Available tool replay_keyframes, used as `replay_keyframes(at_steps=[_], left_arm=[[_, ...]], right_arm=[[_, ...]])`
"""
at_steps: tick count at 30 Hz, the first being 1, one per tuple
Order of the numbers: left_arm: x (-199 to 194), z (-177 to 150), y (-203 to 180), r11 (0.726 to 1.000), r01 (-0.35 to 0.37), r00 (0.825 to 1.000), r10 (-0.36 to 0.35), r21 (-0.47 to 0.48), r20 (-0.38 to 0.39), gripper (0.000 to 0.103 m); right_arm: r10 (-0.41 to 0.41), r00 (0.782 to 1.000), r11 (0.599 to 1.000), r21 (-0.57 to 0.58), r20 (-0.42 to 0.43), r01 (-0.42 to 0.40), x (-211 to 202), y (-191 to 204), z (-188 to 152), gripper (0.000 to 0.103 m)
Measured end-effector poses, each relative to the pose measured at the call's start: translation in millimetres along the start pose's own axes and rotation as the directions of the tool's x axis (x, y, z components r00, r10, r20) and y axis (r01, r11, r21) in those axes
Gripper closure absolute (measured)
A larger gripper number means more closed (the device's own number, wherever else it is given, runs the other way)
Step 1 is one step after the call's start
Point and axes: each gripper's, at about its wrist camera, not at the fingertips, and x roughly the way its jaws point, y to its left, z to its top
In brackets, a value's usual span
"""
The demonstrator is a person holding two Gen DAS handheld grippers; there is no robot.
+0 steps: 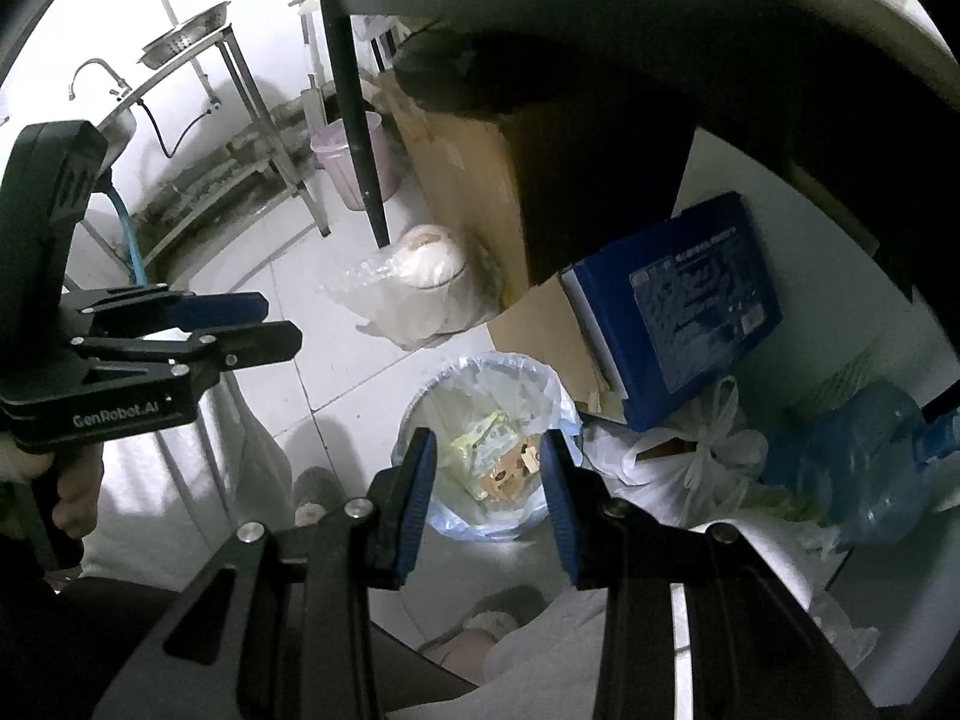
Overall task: Collect trash
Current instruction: 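Raise both tools back up toward the counter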
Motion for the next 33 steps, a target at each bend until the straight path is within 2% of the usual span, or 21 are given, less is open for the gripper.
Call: replay_keyframes(at_steps=[16, 33], left_arm=[[-49, 18, -22, 0.999, -0.011, 0.996, 0.006, 0.051, 0.091, 0.061], [-90, 54, -65, 0.991, -0.021, 0.982, -0.004, 0.129, 0.191, 0.060]], right_arm=[[-0.001, 0.993, 0.999, -0.052, 0.121, 0.007, -66, 10, 17, 0.070], [-0.023, 0.963, 0.999, -0.039, 0.270, 0.035, -140, -15, 35, 0.070]])
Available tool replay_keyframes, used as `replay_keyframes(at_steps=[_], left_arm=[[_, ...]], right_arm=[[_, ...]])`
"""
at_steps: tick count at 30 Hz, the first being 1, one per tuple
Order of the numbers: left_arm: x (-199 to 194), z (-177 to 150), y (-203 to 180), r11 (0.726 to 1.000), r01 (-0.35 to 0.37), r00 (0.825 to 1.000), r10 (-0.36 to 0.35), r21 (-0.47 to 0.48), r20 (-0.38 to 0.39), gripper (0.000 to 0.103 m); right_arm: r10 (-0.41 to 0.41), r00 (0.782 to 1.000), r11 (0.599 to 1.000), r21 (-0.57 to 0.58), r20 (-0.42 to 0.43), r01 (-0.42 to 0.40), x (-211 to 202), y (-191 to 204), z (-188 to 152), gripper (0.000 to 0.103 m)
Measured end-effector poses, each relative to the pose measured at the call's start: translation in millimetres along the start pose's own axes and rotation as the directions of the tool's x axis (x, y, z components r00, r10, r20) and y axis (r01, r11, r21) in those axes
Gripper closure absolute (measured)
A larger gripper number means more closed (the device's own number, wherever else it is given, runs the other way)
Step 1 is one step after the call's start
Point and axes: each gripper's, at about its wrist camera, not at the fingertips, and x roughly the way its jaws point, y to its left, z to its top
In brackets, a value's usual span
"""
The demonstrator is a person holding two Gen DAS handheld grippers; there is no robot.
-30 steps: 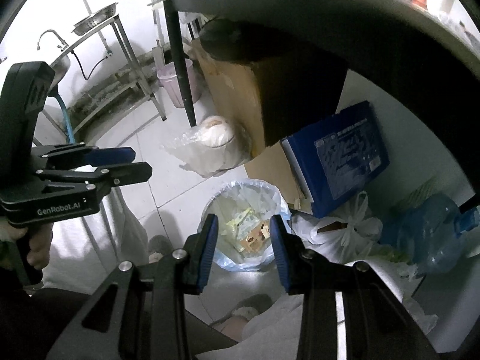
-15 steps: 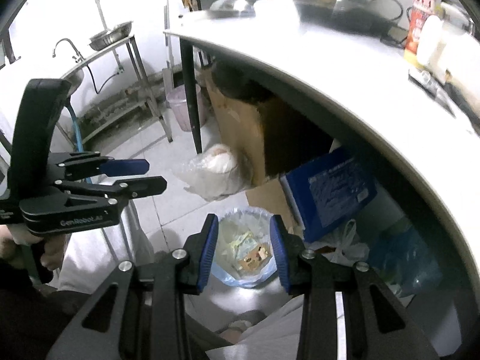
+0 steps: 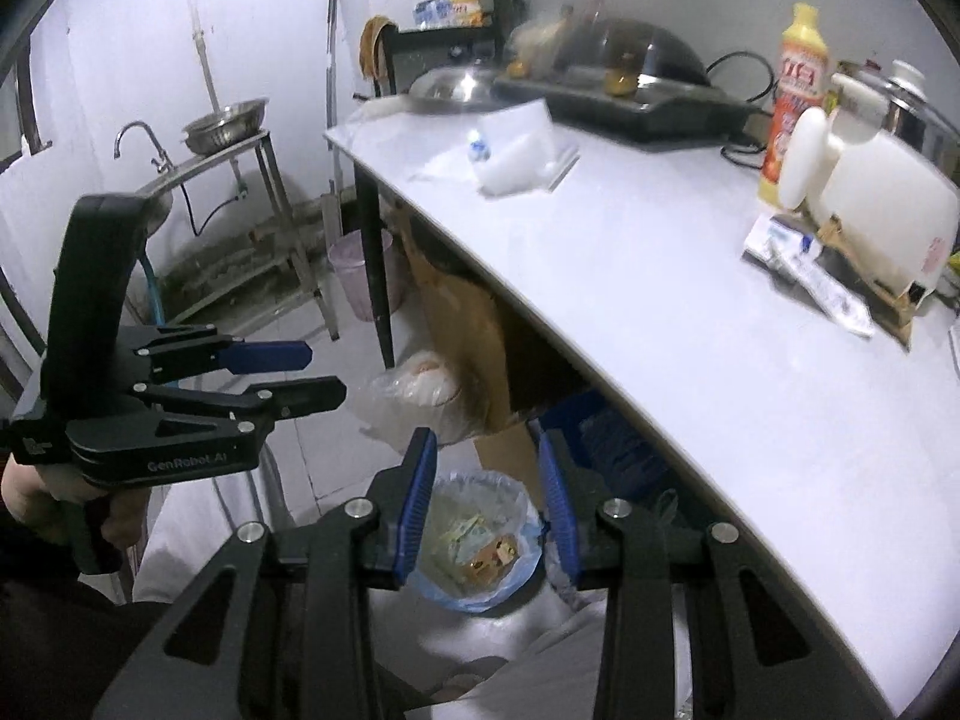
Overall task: Collect trash
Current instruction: 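Raise both tools back up toward the counter, then grasp the gold snack wrapper beside the rice cooker with the right tool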
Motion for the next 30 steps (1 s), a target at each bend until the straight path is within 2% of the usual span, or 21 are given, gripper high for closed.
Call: replay_keyframes(at_steps=[7, 24, 30], left_arm=[[-3, 21, -22, 0.999, 0.009, 1.000, -0.010, 0.034, 0.029, 0.055], [4, 64, -71, 0.994, 0.038, 0.996, -0.045, 0.101, 0.077, 0.055], [17, 85, -94, 0.990, 0.072, 0.994, -0.082, 0.120, 0.073, 0.055]], right_arm=[[-0.032, 0.999, 0.999, 0.024, 0.036, 0.031, -18, -26, 9, 0.070], [-0.092, 0.992, 0.991, 0.108, 0.081, 0.083, -46, -98, 7, 0.070], [-0.128, 0.987, 0.984, 0.139, 0.100, 0.113, -52, -134, 11, 0.070]])
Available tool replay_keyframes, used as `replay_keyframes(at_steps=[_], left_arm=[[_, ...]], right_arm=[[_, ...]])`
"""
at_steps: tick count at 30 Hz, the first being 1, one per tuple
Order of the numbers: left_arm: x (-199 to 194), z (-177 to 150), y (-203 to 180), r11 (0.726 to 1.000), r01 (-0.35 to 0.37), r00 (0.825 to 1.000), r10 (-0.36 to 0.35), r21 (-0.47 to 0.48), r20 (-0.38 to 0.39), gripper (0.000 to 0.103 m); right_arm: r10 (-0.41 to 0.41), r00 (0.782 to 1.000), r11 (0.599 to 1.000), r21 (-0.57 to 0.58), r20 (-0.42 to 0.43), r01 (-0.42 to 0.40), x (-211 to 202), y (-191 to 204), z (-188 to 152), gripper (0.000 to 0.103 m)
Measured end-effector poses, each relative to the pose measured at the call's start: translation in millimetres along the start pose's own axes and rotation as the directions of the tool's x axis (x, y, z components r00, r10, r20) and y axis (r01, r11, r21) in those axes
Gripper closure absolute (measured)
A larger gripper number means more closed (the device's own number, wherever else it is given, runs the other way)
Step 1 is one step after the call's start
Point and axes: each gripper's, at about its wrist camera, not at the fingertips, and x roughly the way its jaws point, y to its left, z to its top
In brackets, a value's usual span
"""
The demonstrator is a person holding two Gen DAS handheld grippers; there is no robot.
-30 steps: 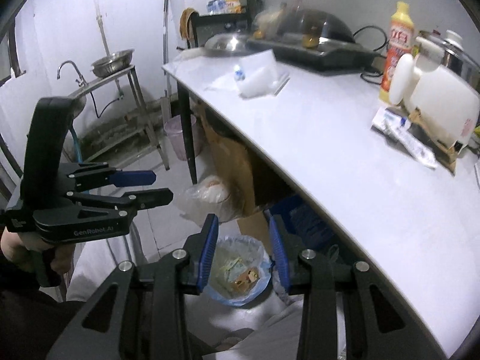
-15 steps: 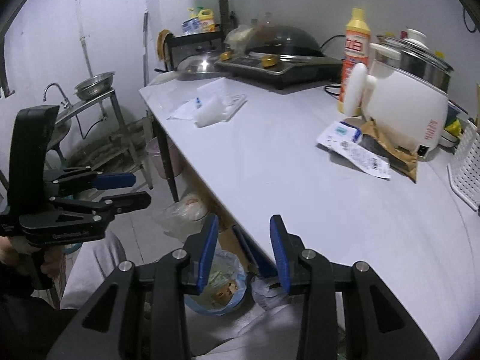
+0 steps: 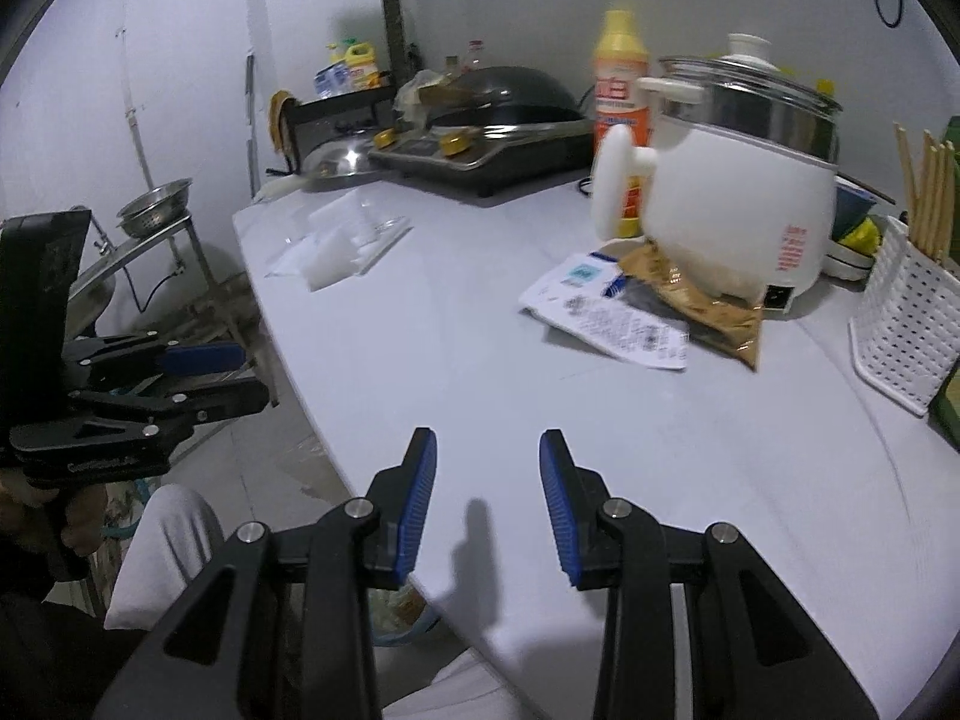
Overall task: Collect trash
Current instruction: 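Grasp the gold snack wrapper beside the rice cooker with the right tool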
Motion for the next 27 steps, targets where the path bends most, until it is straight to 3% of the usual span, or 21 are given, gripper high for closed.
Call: replay_keyframes(at_steps=[14, 17, 19, 27], left_arm=[[46, 45, -39, 0.996, 0.077, 0.997, -0.078, 0.036, 0.000, 0.055], [56, 54, -41, 0.995, 0.091, 0.996, -0.091, 0.031, 0.004, 0.053], [63, 59, -39, 0.995, 0.095, 0.995, -0.095, 0.023, 0.007, 0.045], [89, 79, -30, 0.993, 0.121, 0.993, -0.121, 0.001, 0.008, 0.044]], right_arm=[[-0.054, 0.998, 0.994, 0.092, -0.025, 0.056, 12, -74, 13, 0.070], [-0.076, 0.996, 0.989, 0.126, -0.044, 0.081, 21, -92, 21, 0.070], [-0.094, 0.994, 0.986, 0.133, -0.052, 0.100, 27, -100, 27, 0.070], [-0.151, 0.984, 0.965, 0.201, -0.095, 0.167, 61, -135, 56, 0.064]])
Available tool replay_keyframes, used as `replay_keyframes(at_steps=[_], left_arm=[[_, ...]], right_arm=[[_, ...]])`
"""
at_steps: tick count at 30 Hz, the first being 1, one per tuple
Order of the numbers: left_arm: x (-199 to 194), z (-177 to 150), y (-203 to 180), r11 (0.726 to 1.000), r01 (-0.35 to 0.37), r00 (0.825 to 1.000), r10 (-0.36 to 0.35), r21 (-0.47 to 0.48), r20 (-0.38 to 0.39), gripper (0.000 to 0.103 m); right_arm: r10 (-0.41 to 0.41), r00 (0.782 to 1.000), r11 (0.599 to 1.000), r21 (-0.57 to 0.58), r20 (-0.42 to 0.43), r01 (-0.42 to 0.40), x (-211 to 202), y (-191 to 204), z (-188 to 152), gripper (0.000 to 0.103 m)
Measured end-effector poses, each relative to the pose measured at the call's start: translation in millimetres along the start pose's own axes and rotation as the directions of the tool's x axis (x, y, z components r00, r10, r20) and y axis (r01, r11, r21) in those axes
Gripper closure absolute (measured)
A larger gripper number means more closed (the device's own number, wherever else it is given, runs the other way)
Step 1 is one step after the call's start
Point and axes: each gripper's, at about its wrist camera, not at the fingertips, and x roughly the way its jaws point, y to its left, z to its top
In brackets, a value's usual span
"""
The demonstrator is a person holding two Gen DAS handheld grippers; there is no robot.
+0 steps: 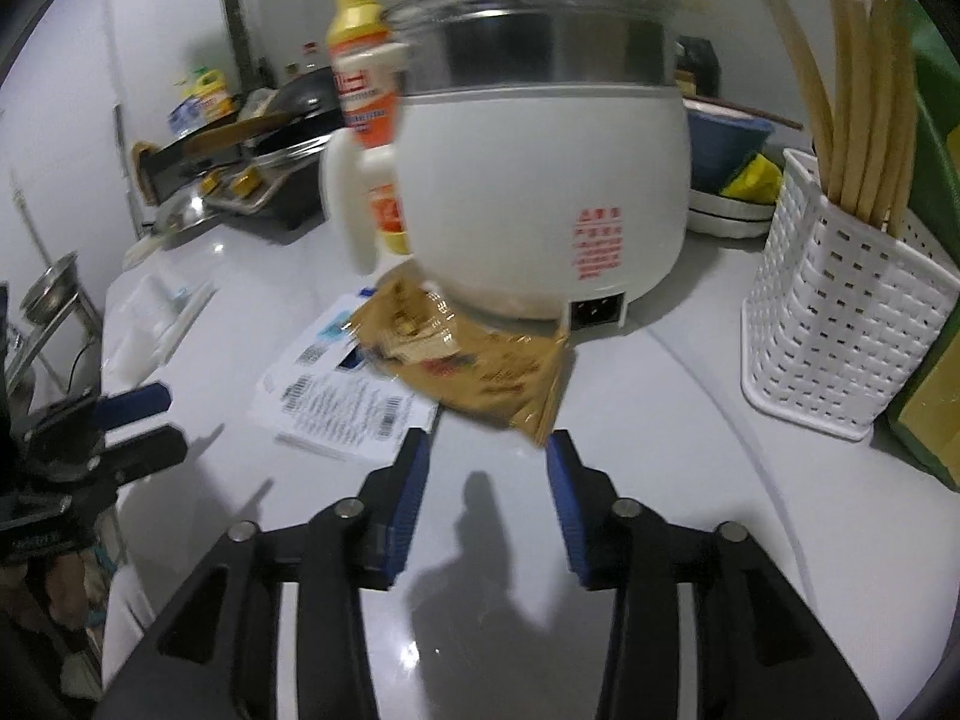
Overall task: Collect trash
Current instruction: 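Grasp the gold snack wrapper beside the rice cooker with the right tool, then grasp the white receipt tag with the left tool while the right tool lifts the gold wrapper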
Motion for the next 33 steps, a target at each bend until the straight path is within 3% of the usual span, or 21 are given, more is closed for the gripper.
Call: replay_keyframes(at_steps=[13, 19, 21, 27, 33], left_arm=[[23, 18, 20, 0.998, 0.057, 0.998, -0.057, -0.029, -0.015, 0.033], [45, 20, 24, 0.988, 0.128, 0.988, -0.135, -0.090, -0.072, 0.029], [49, 20, 24, 0.985, 0.141, 0.986, -0.149, -0.102, -0.078, 0.028], [67, 23, 14, 0.986, 0.143, 0.982, -0.153, -0.090, -0.110, 0.028], [74, 24, 0, 0.994, 0.107, 0.987, -0.110, -0.024, -0.119, 0.029]], right_arm=[[-0.084, 0.994, 0.994, 0.065, -0.074, 0.089, 56, -11, 32, 0.064], [-0.128, 0.988, 0.991, 0.026, -0.086, 0.131, 66, -3, 31, 0.064], [-0.145, 0.986, 0.989, -0.002, -0.081, 0.145, 68, 4, 29, 0.075], [-0.151, 0.986, 0.988, -0.045, -0.074, 0.148, 66, 8, 25, 0.092], [-0.129, 0.990, 0.991, -0.030, -0.053, 0.128, 51, -2, 15, 0.098]])
